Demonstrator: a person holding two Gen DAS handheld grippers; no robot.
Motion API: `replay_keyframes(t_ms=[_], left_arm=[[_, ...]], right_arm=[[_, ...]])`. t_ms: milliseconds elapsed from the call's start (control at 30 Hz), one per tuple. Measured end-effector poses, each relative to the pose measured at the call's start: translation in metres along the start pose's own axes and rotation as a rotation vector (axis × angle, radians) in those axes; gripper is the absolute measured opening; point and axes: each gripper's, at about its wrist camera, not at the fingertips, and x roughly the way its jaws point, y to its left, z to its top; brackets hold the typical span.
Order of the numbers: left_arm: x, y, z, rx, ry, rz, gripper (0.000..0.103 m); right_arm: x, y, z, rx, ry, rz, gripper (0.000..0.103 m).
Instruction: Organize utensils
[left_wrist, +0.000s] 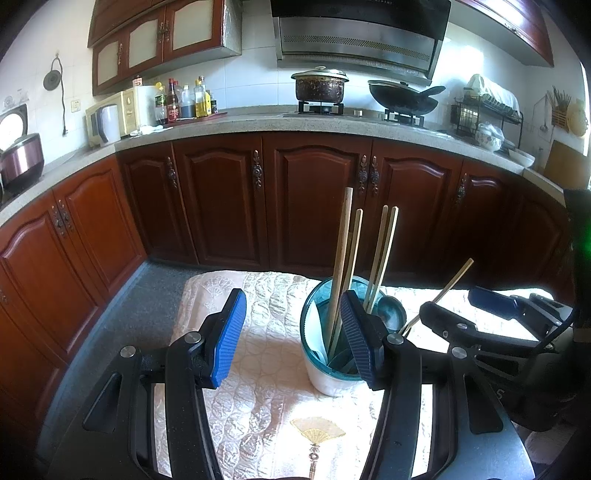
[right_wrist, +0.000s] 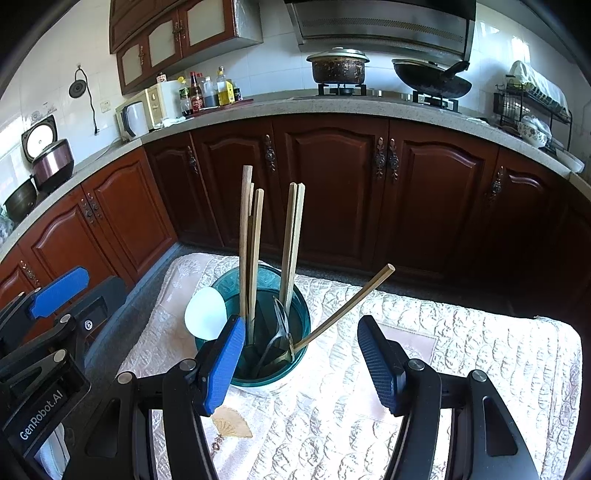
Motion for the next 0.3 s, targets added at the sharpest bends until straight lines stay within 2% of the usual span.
replay_keyframes(t_ms=[300], left_arm=[[-0.003,-0.002,-0.007,0.018,-0.016,-0.005,0.053]], right_arm=[[-0.004,-0.009,-0.011,0.016,-0.014,0.003,0.061]])
